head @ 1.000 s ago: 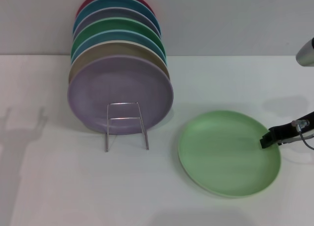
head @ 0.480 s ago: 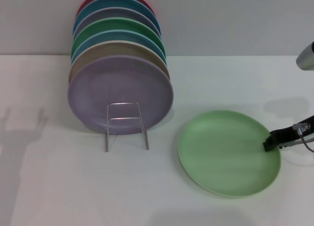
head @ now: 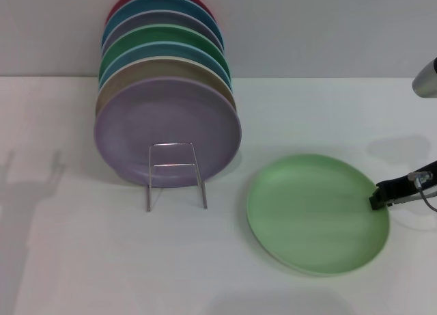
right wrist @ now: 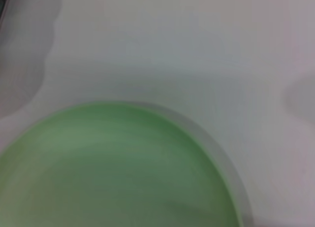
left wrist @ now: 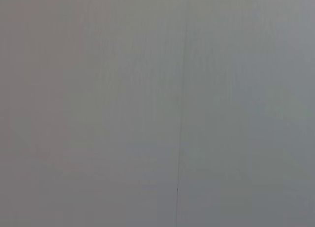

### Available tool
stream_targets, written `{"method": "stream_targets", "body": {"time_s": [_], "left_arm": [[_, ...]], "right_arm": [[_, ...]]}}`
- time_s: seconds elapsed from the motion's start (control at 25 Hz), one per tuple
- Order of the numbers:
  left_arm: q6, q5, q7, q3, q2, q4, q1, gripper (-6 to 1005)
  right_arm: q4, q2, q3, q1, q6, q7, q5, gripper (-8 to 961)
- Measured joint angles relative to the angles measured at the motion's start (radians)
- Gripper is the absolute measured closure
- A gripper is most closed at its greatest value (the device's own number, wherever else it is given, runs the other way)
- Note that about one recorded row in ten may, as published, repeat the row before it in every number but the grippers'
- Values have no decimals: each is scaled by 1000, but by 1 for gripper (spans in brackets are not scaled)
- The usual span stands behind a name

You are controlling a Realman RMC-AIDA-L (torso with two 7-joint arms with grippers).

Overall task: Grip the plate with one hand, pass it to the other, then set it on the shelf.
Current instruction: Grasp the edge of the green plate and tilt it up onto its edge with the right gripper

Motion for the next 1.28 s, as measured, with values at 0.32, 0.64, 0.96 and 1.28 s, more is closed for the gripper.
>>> {"method": "stream_targets", "body": {"time_s": [0.32,0.64,0.96,1.28], "left_arm": [[9,0,0,0,0,0,0,195],[15,0,0,1,0,0,3,197],[15,0,0,0,0,0,2,199],[15,0,0,0,0,0,-4,201]], "right_arm": [[12,0,-3,-5,-9,-17,-1,867],[60,9,-1,-33,-37,-37,-2,922],[220,24,-8,-114,-121,-70,6,927],[282,26,-33,-156,-243,-125,32,932]]}}
